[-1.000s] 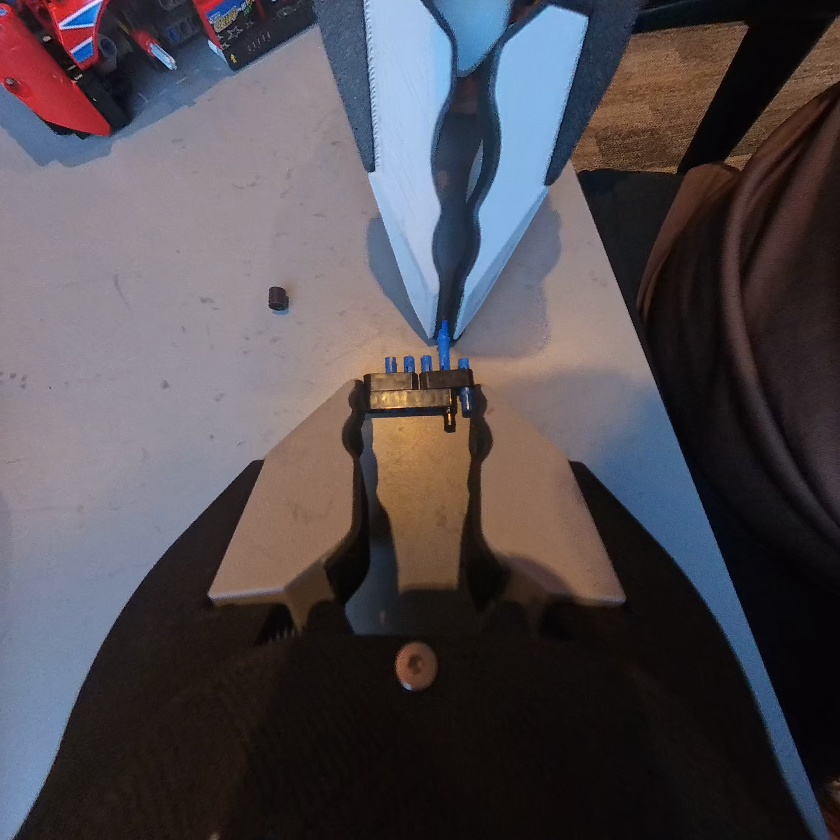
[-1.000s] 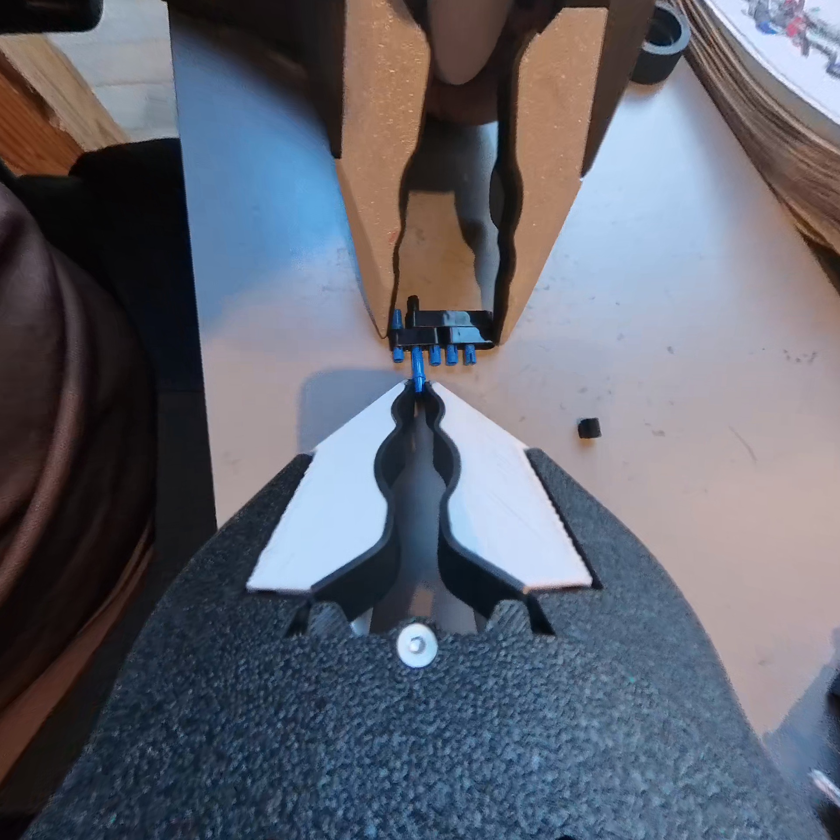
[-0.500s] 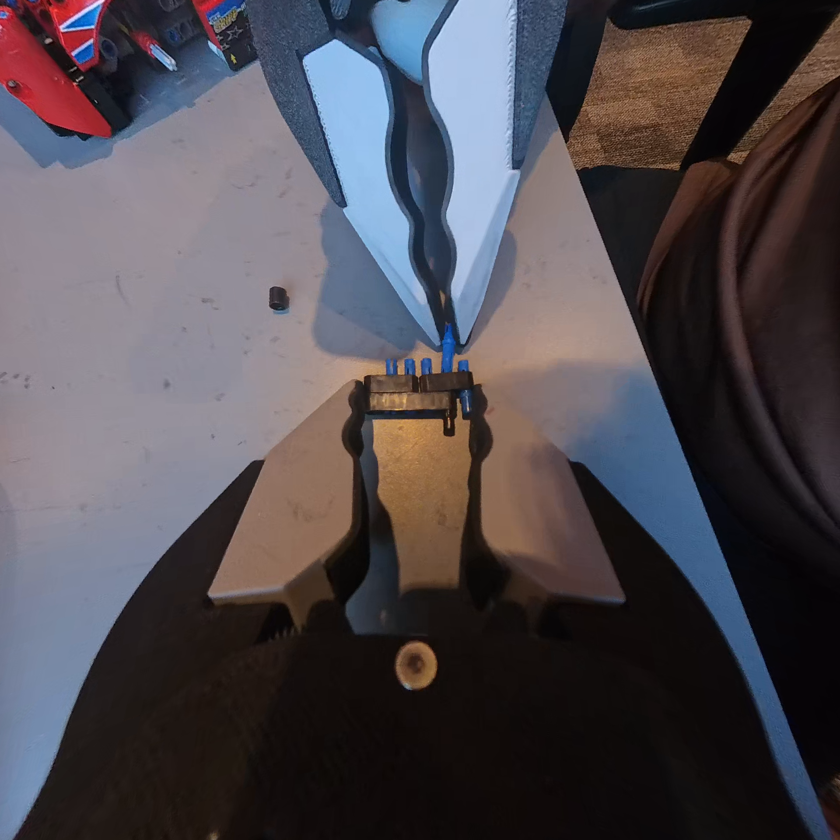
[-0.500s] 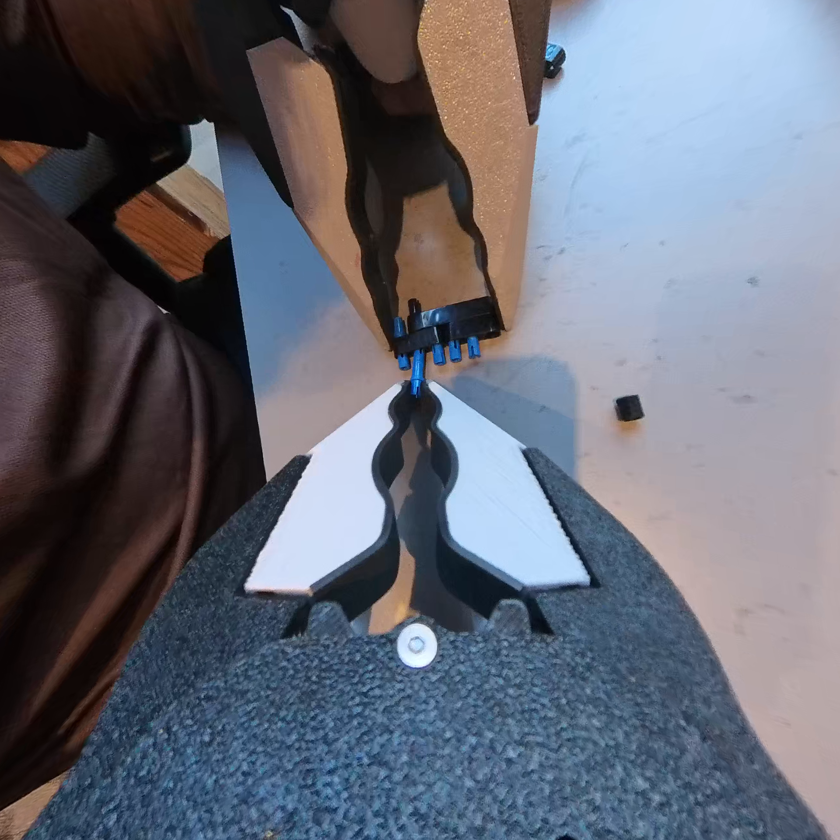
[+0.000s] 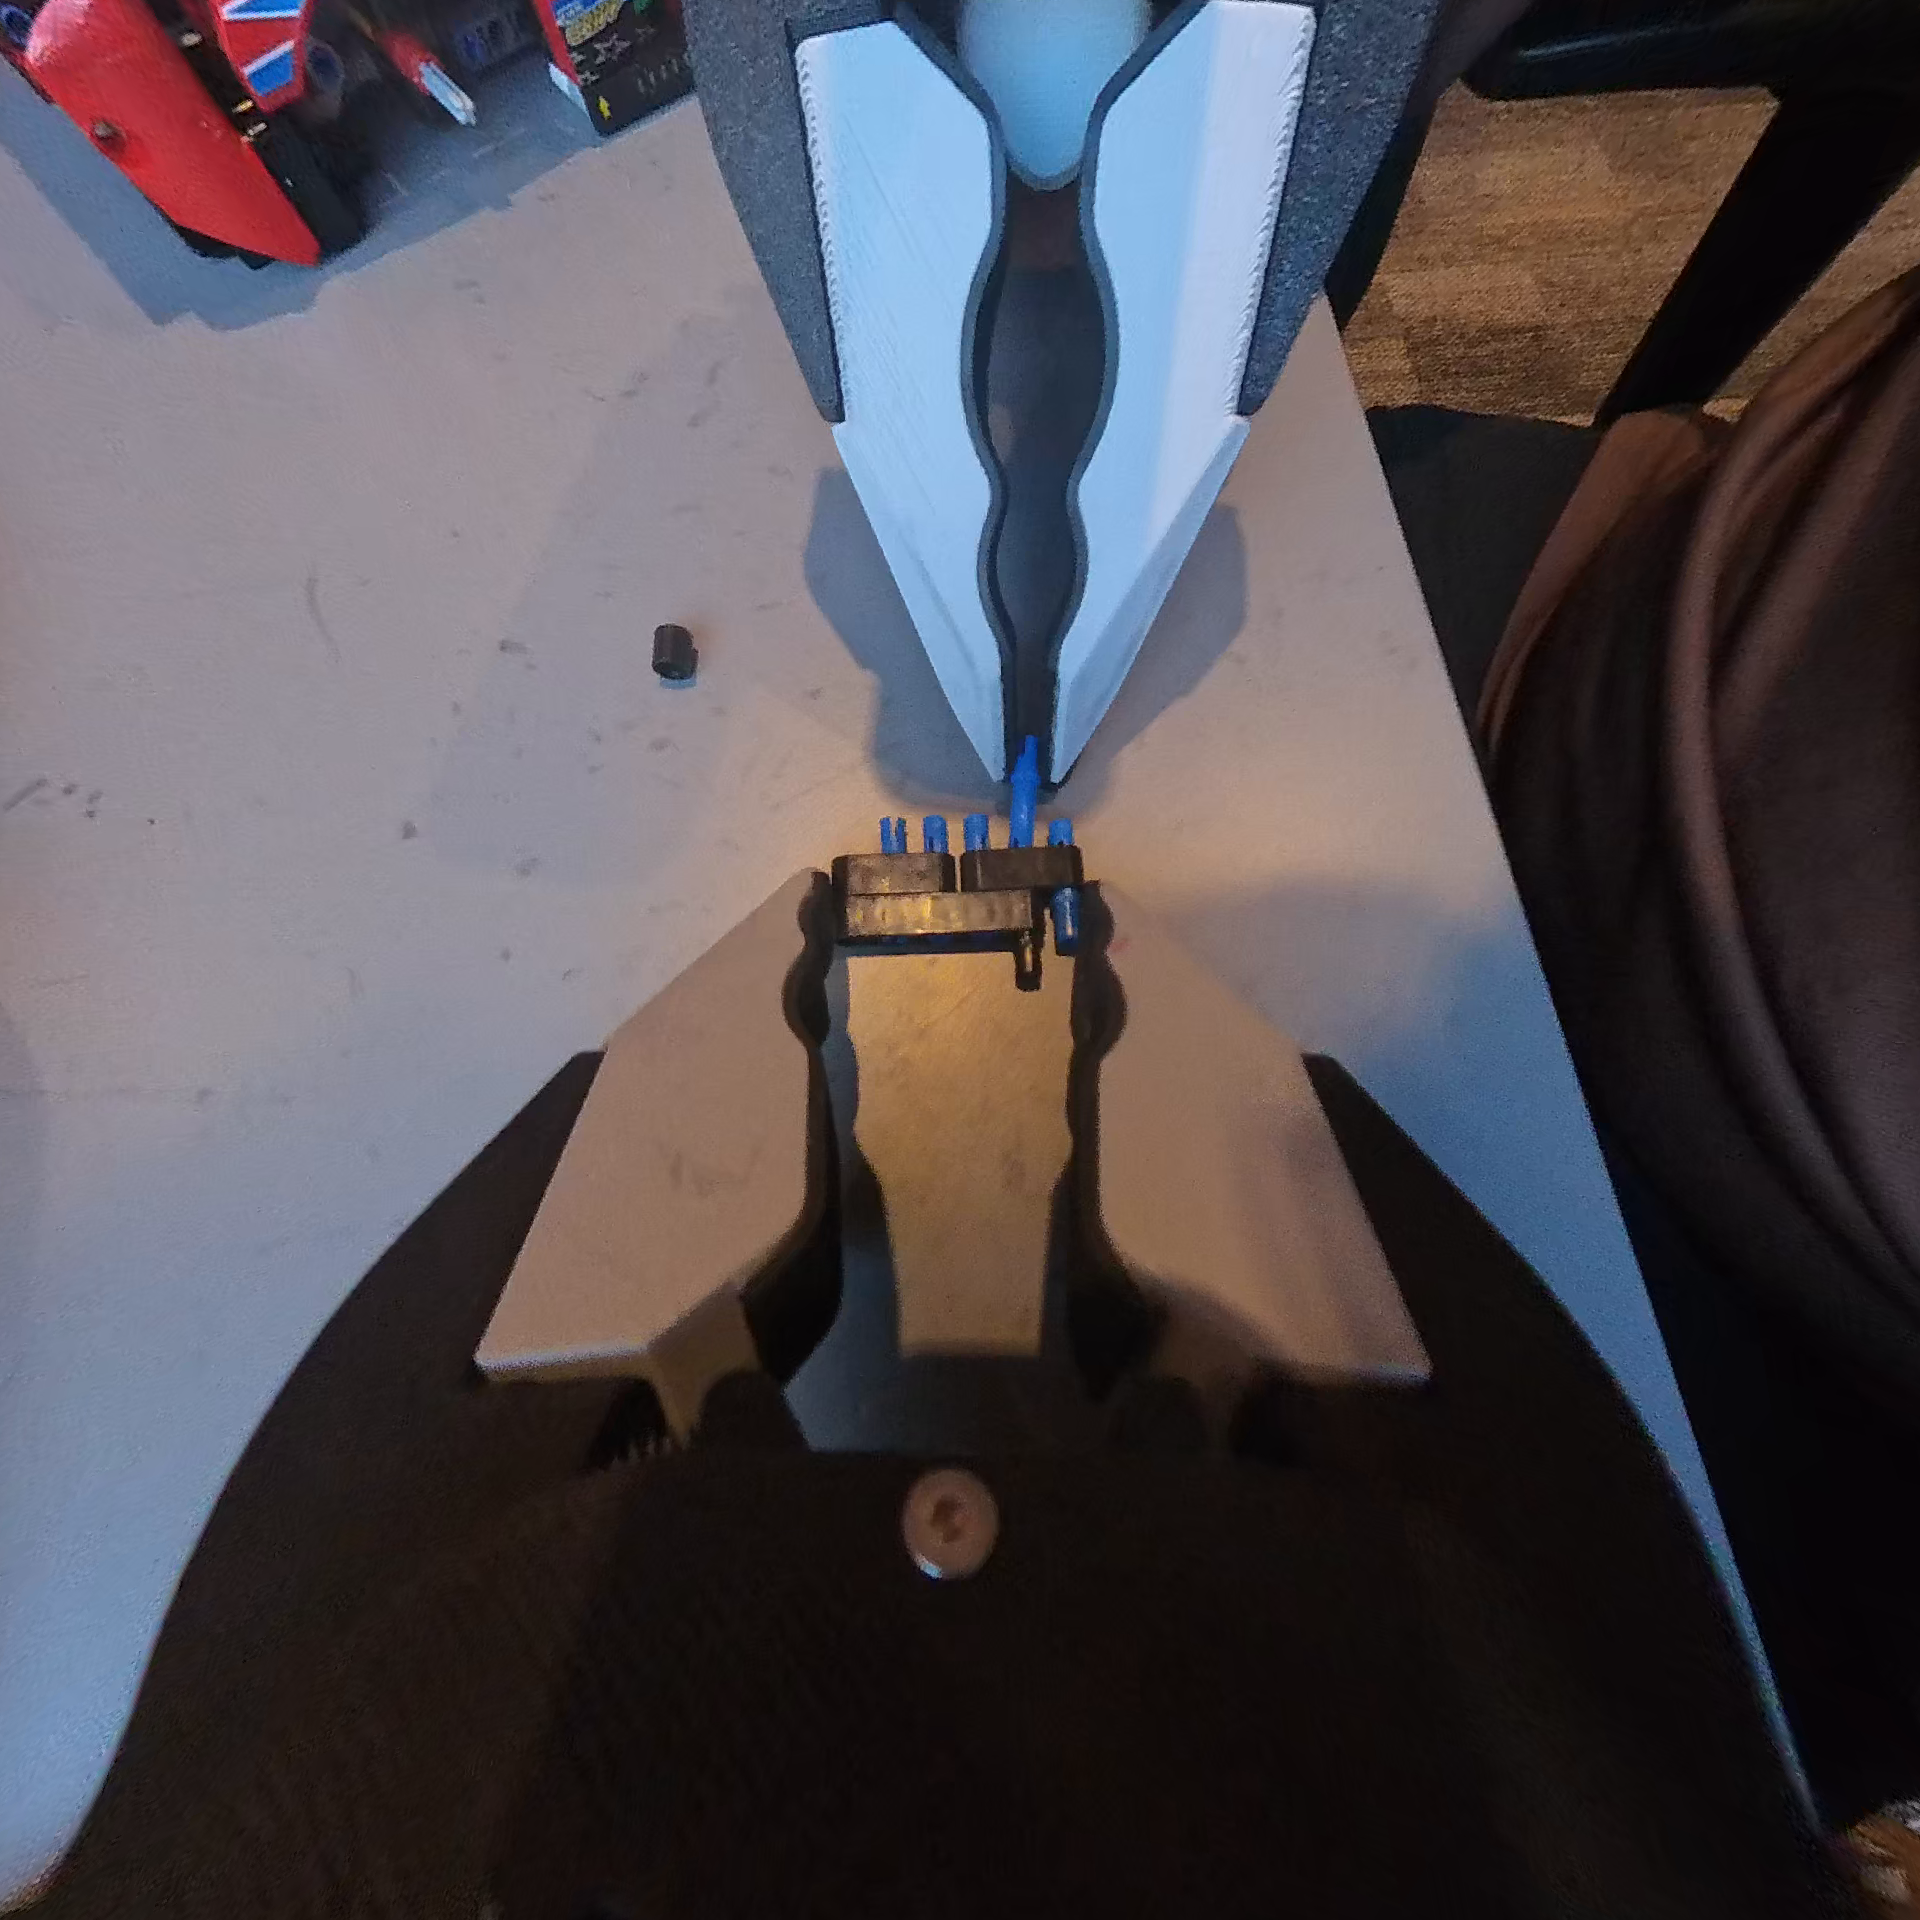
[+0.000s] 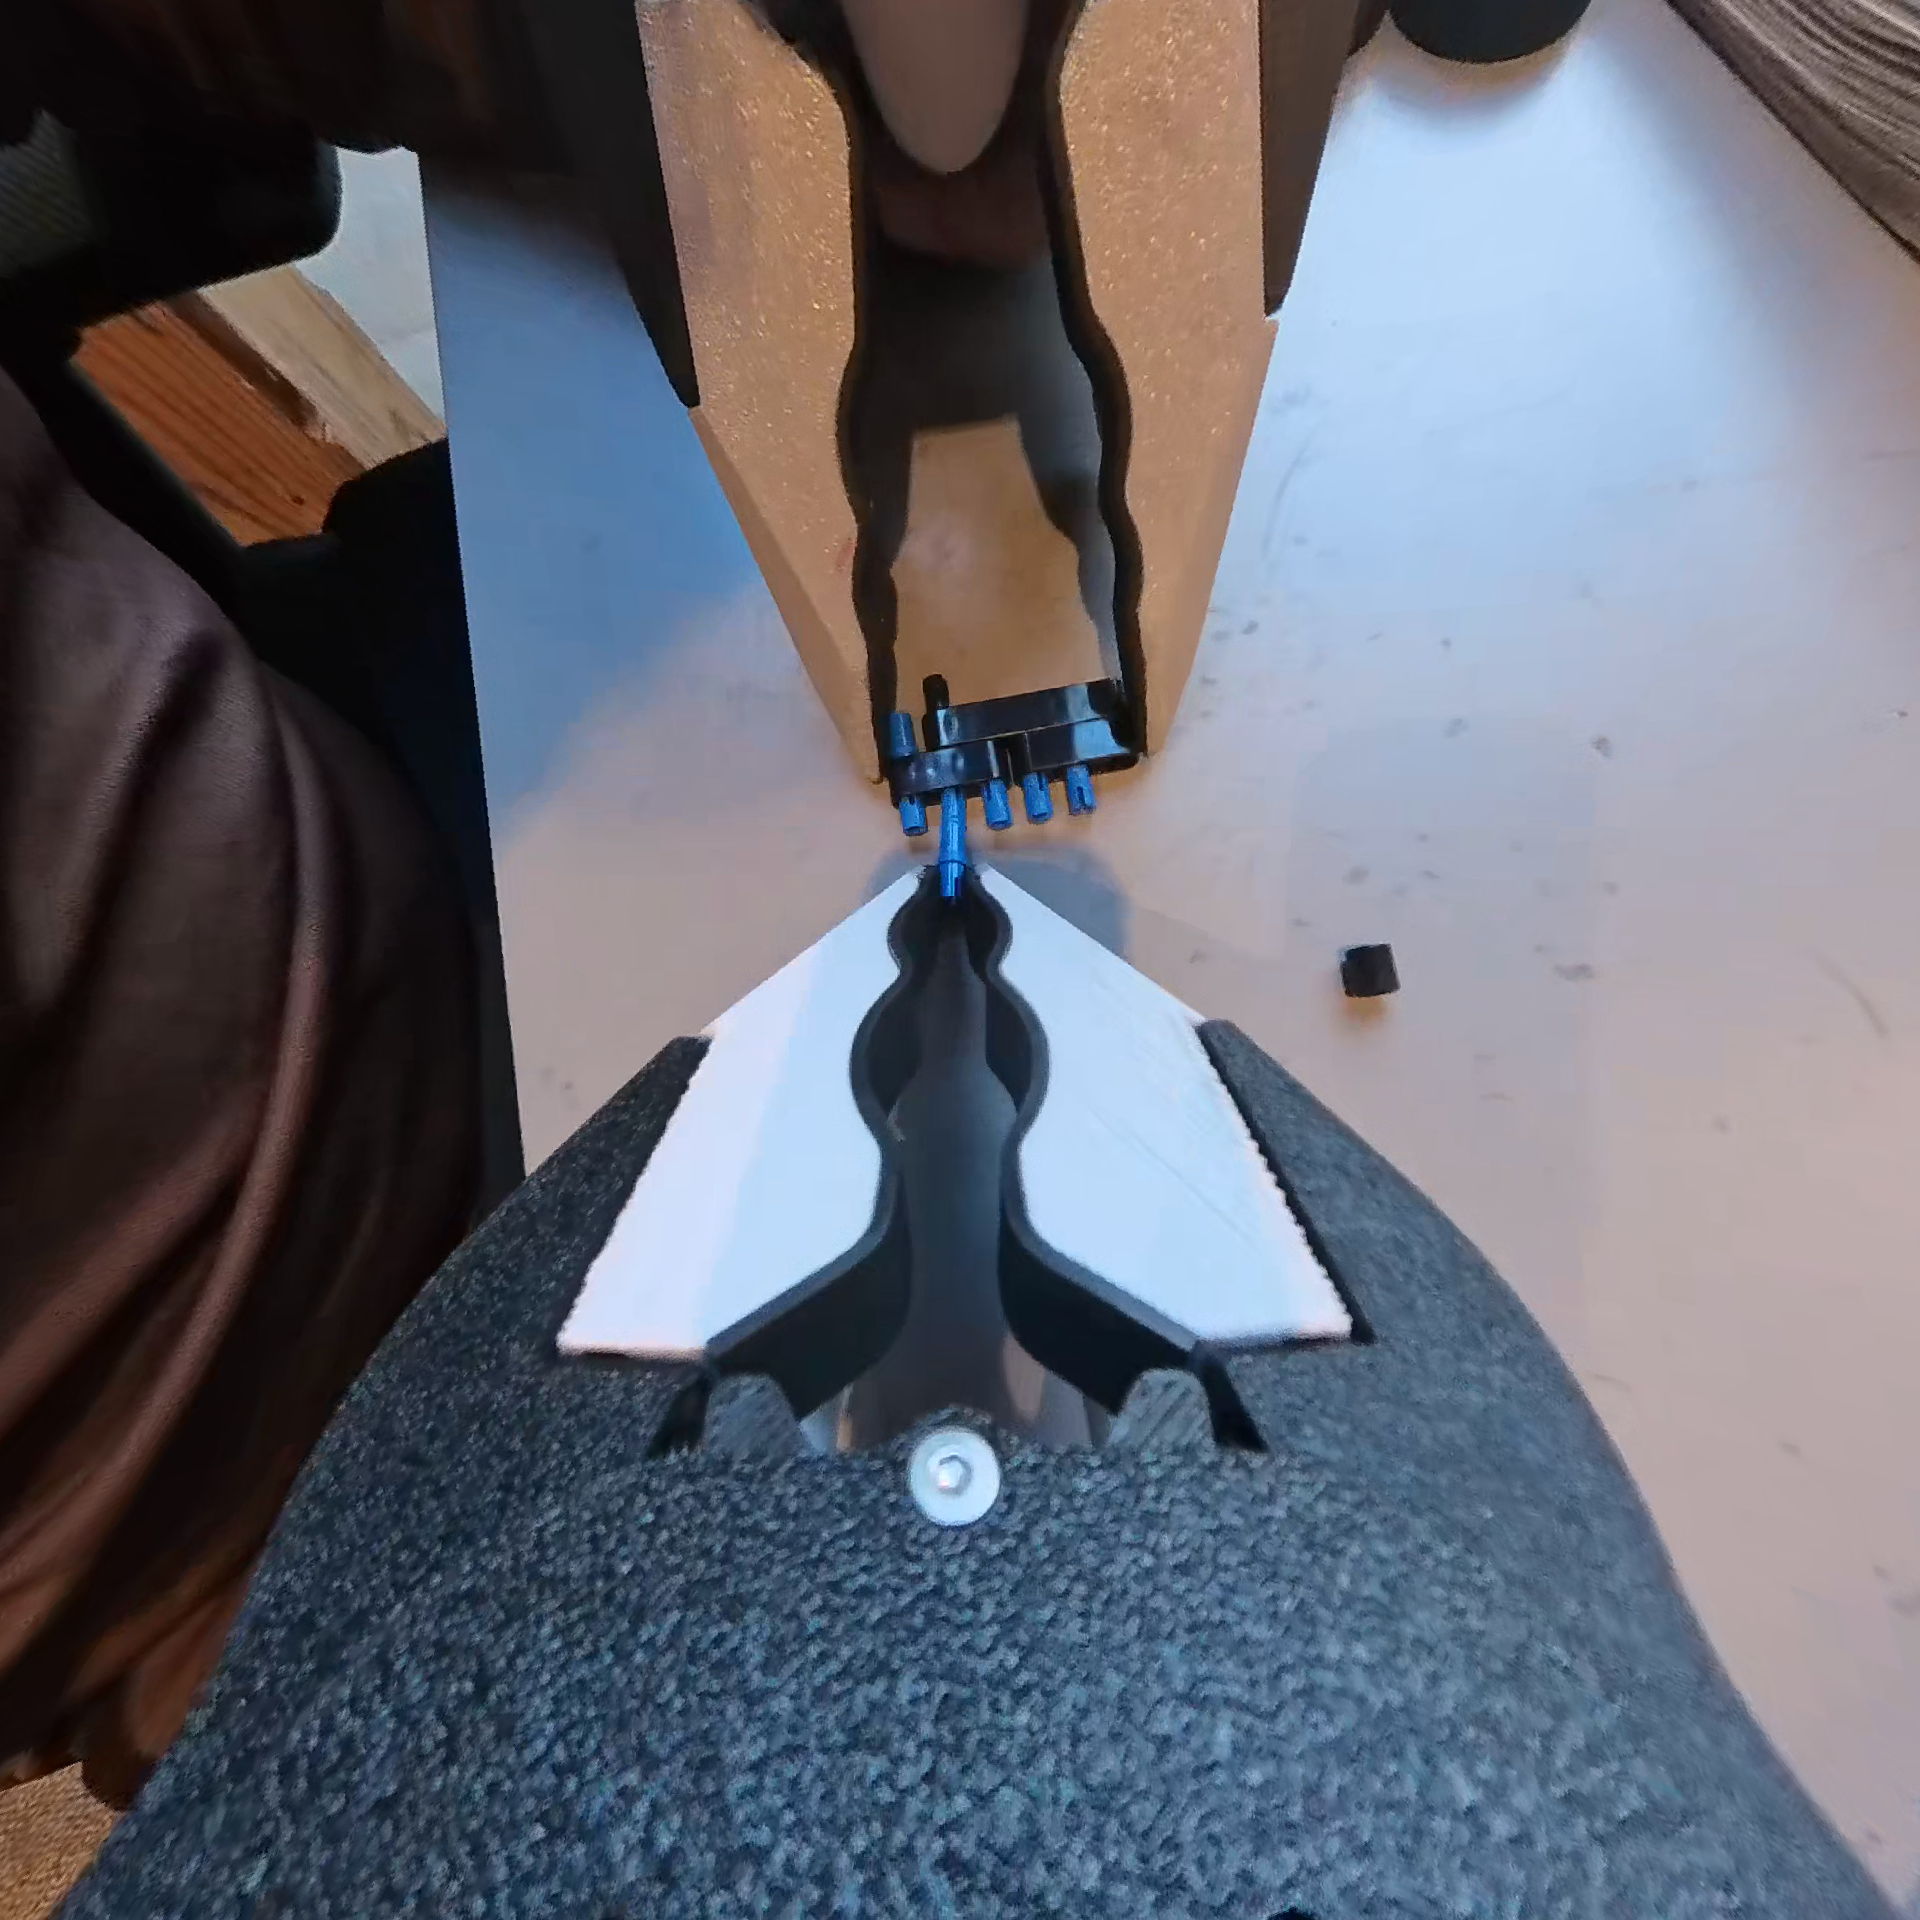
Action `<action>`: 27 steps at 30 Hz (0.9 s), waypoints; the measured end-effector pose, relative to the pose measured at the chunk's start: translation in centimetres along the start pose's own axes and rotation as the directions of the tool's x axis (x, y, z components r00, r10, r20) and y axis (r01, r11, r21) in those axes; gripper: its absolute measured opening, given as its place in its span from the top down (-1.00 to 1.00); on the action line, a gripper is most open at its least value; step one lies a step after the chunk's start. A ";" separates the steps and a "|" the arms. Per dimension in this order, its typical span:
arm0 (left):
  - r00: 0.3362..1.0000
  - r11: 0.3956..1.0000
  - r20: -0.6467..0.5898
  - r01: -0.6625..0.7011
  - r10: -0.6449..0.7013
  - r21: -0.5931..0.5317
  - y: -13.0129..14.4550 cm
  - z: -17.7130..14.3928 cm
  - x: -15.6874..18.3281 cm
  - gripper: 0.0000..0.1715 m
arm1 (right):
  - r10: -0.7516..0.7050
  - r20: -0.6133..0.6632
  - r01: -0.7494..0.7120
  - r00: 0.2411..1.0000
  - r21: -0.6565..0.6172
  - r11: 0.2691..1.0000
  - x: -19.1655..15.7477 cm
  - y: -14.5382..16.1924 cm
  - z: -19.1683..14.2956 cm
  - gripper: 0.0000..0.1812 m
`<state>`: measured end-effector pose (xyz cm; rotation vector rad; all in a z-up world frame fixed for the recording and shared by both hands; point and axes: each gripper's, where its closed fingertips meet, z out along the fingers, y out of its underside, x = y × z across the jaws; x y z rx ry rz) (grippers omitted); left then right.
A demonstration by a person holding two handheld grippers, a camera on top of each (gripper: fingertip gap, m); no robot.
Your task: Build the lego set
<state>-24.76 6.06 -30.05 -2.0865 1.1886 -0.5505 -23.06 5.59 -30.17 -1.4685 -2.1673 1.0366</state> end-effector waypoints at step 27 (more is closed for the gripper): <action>0.896 0.913 0.310 -0.377 0.318 0.154 -3.2 -3.1 -1.8 0.49 | 0.106 0.019 -0.107 0.994 0.021 0.994 1.1 0.7 -1.2 0.86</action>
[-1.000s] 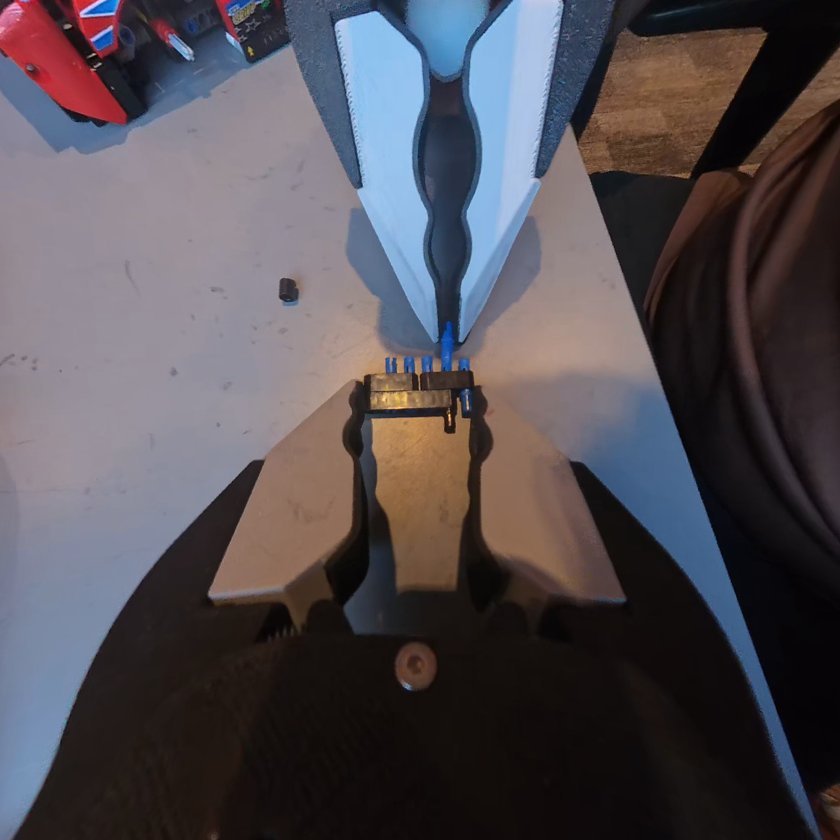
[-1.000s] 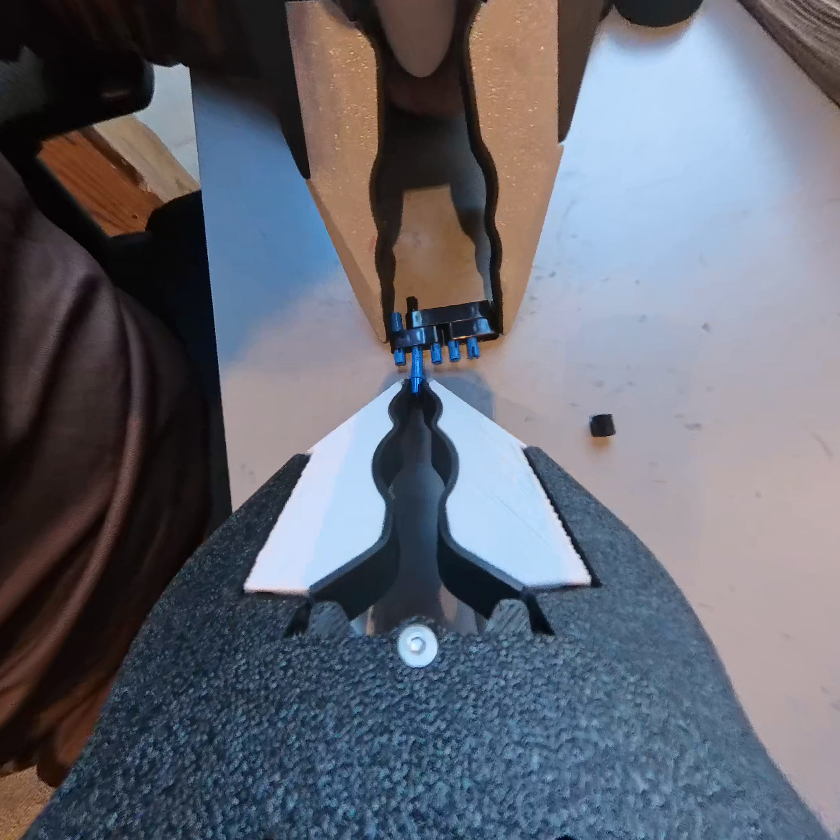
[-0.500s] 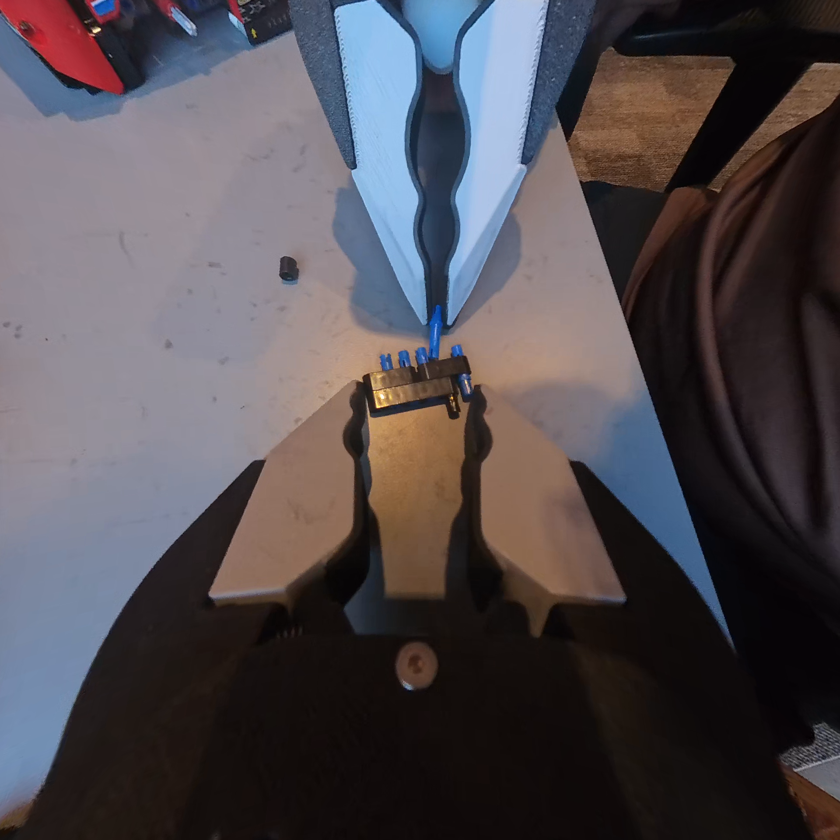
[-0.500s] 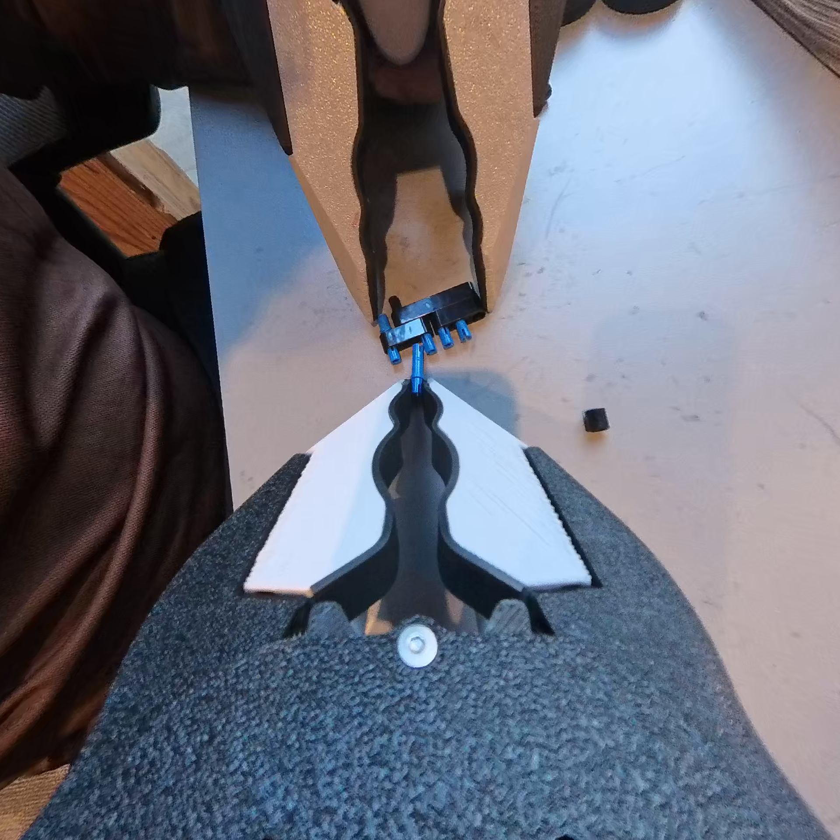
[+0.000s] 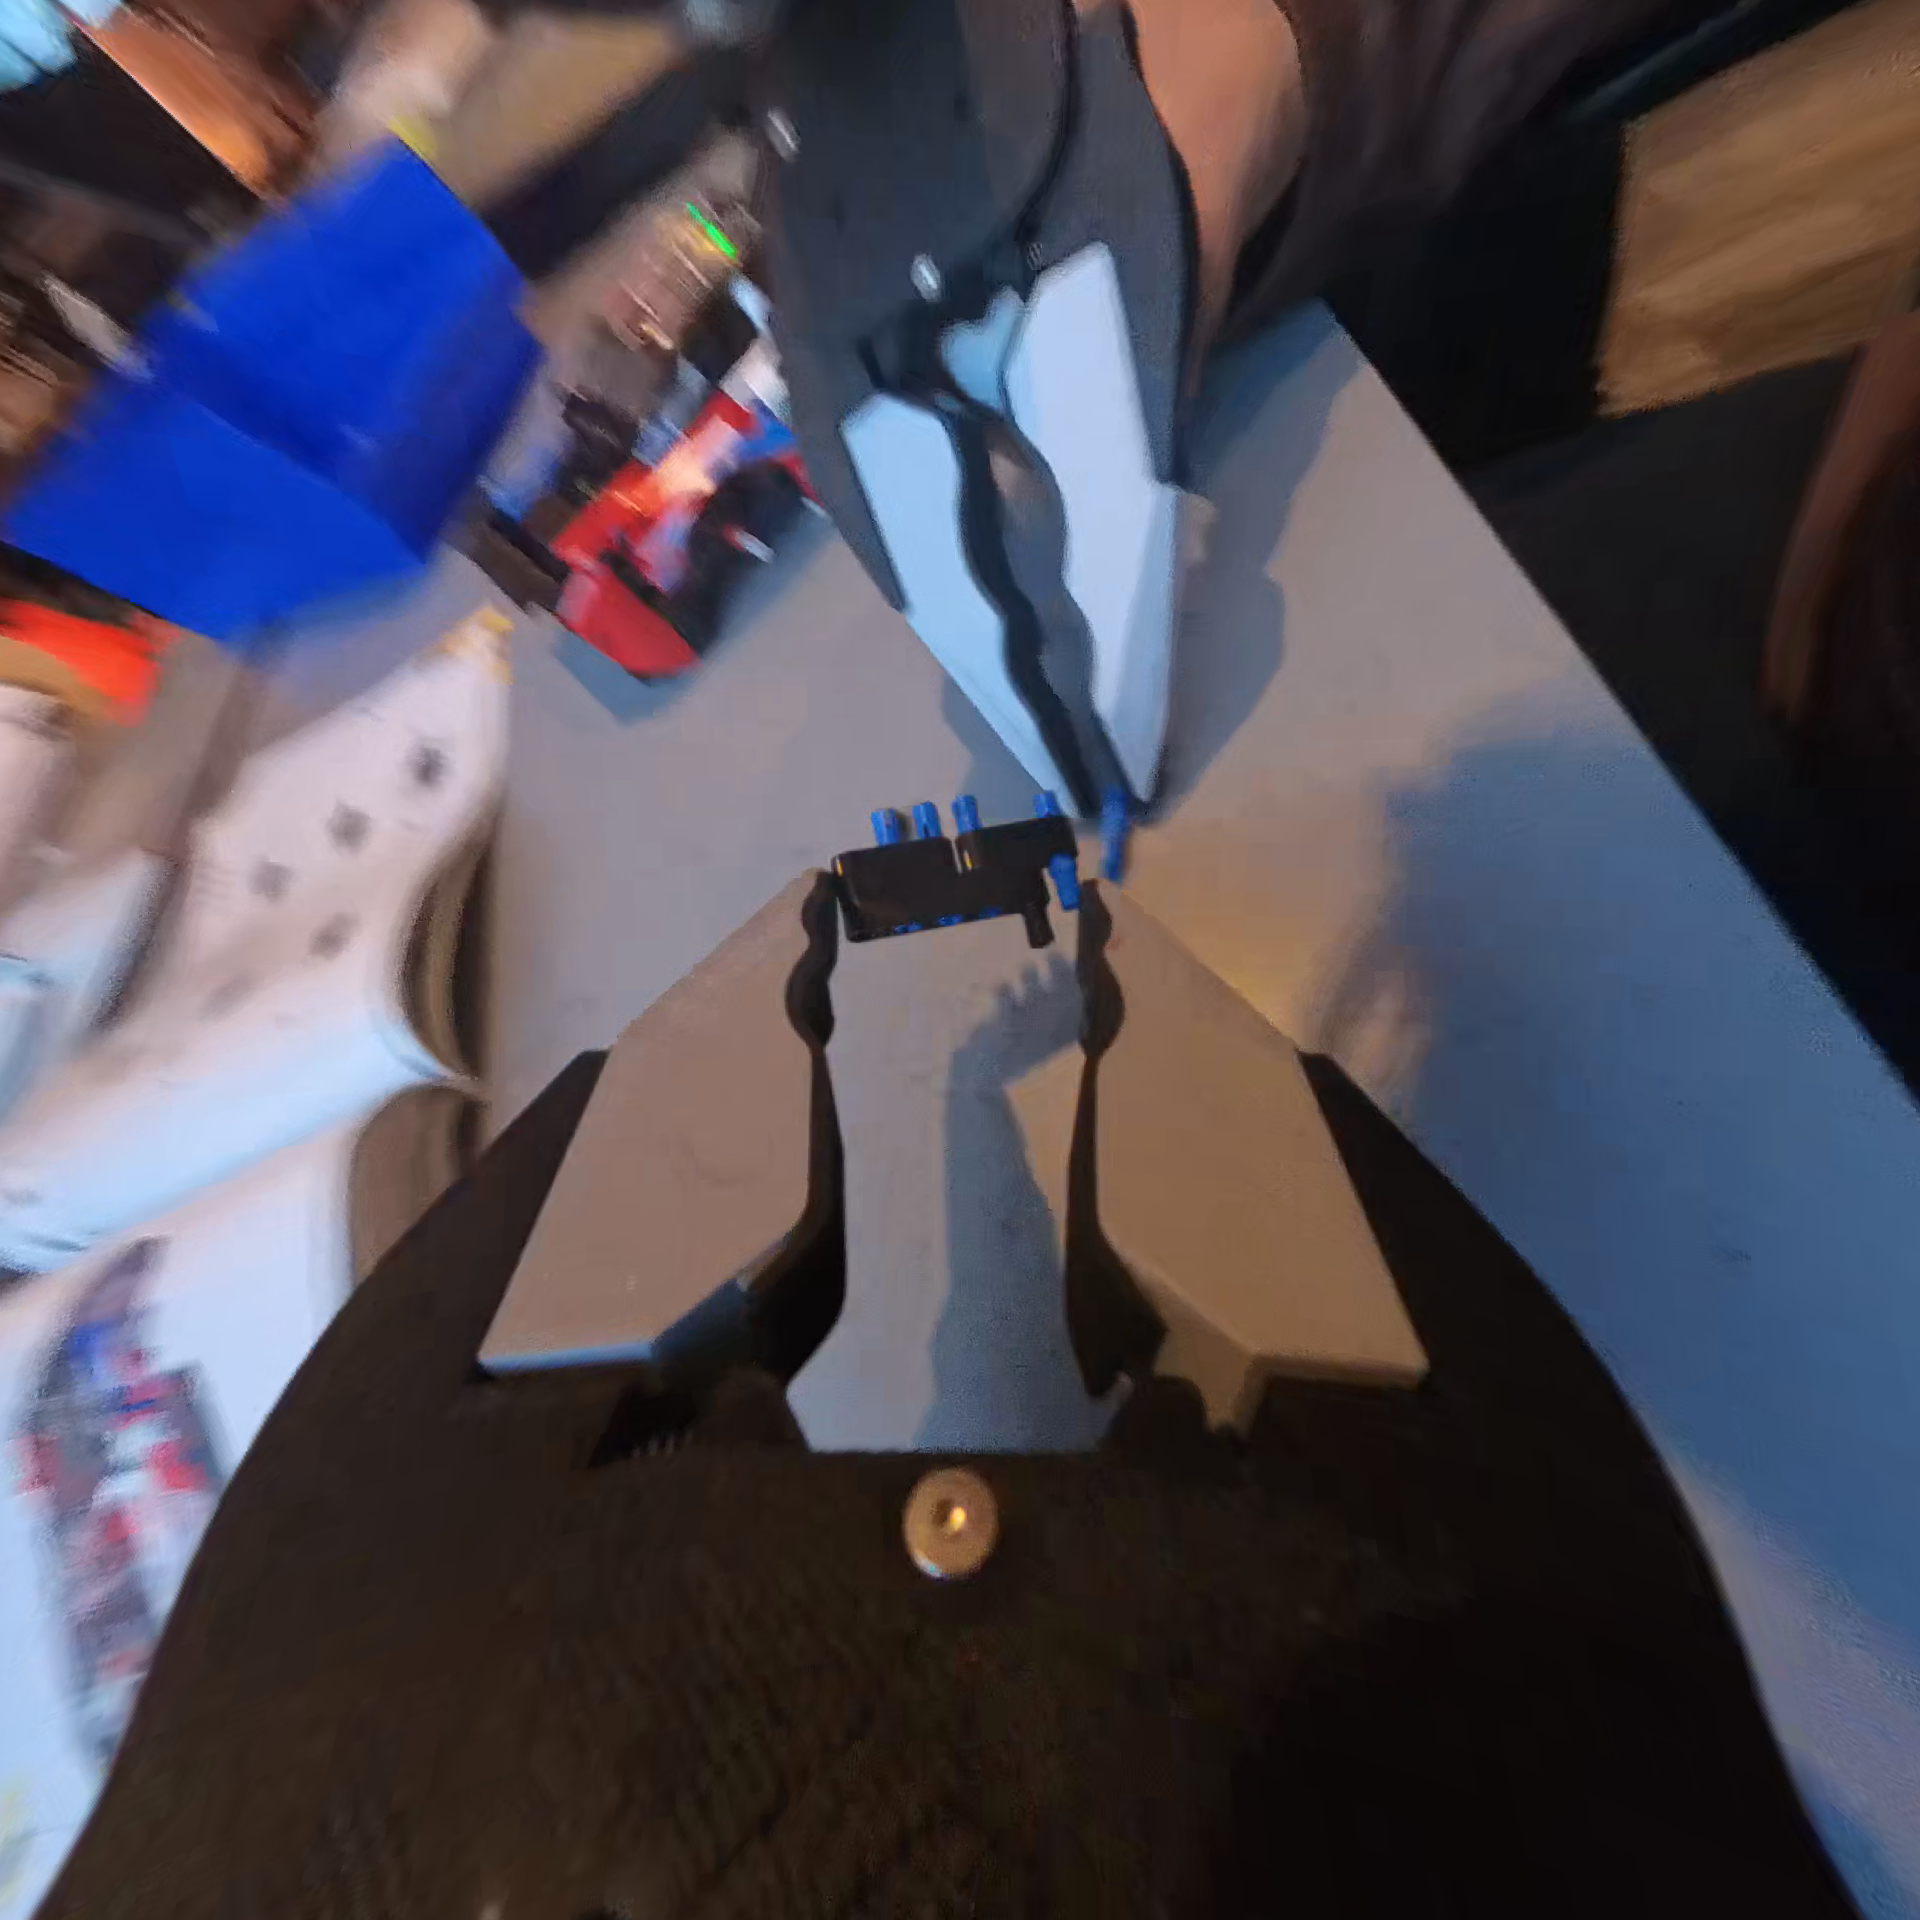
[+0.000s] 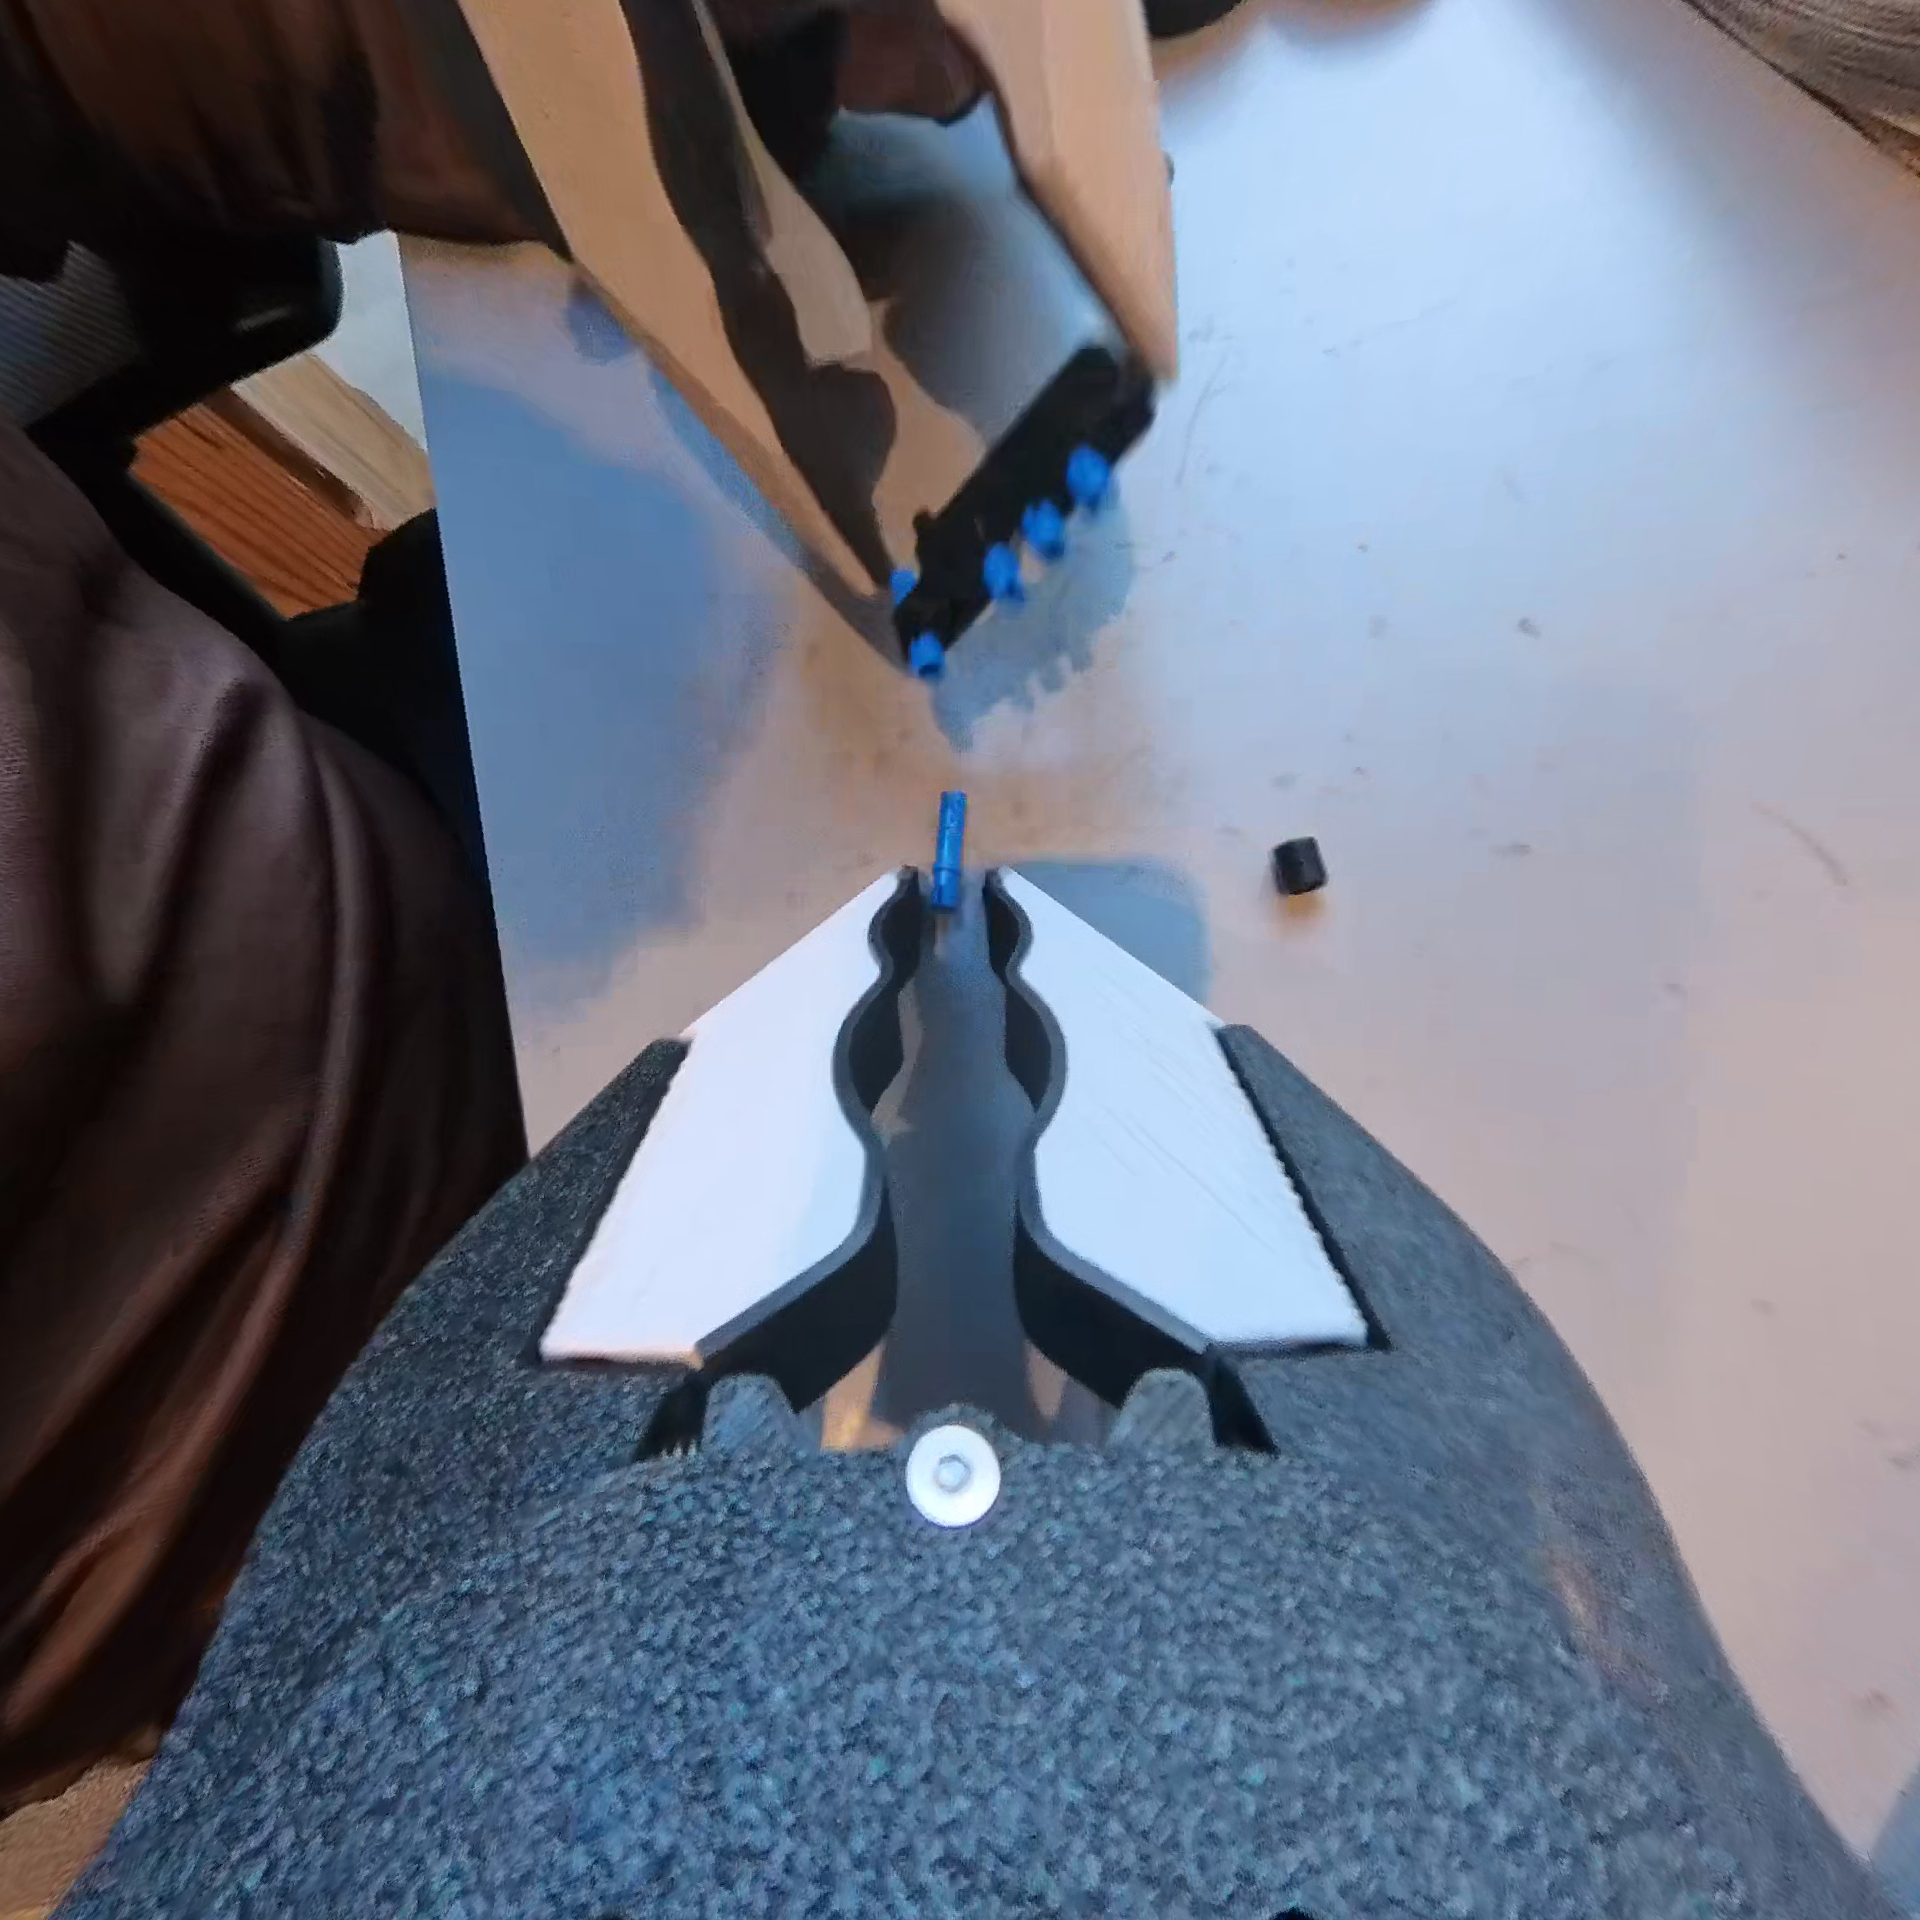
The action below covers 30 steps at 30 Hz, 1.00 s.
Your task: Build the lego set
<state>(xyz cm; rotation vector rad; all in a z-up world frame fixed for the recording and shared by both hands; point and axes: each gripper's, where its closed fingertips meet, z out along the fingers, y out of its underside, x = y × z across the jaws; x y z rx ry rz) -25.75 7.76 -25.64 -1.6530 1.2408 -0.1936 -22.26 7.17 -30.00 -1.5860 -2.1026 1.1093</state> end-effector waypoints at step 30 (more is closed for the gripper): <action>0.964 0.992 0.234 0.125 -0.127 0.023 -0.1 1.1 -2.9 0.64 | 0.209 -0.451 -0.164 0.867 0.138 0.977 8.0 1.0 -9.0 0.68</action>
